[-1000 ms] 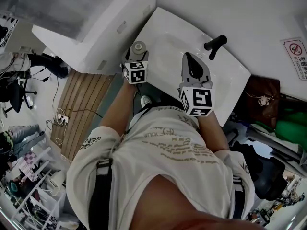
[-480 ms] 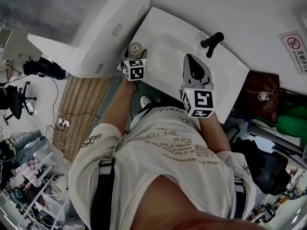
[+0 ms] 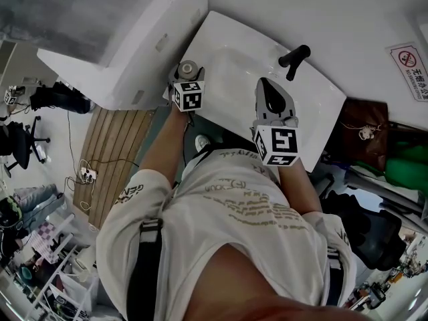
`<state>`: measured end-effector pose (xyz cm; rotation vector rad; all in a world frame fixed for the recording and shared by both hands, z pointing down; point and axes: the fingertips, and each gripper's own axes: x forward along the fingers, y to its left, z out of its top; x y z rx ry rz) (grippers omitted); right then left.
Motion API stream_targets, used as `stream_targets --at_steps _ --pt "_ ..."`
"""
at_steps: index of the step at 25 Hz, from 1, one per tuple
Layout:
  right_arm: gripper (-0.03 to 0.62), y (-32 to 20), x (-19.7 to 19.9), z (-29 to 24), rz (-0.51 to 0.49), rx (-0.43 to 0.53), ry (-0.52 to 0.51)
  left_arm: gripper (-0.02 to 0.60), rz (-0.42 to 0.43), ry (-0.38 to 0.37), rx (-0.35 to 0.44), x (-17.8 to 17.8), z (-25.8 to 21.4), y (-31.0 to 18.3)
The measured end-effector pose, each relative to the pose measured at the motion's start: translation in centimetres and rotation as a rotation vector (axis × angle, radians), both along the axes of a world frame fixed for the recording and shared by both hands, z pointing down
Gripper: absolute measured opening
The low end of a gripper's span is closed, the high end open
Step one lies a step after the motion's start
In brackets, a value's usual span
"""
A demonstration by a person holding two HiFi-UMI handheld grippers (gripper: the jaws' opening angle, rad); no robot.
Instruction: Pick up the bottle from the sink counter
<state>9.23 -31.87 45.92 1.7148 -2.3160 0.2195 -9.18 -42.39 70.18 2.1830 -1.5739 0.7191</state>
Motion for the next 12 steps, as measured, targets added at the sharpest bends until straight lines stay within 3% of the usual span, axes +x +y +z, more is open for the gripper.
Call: stream_targets --at_steps 5,12 --pt "0.021 0.1 0.2 -0.2 -0.001 0.006 -0.001 0.347 0.022 -0.013 -0.005 0.3 0.1 0.5" --pt "0.021 0.6 0.1 0.3 -0.008 -0.01 -0.033 0.347 -0.024 0.013 -0.046 -0.7 0.0 2.3"
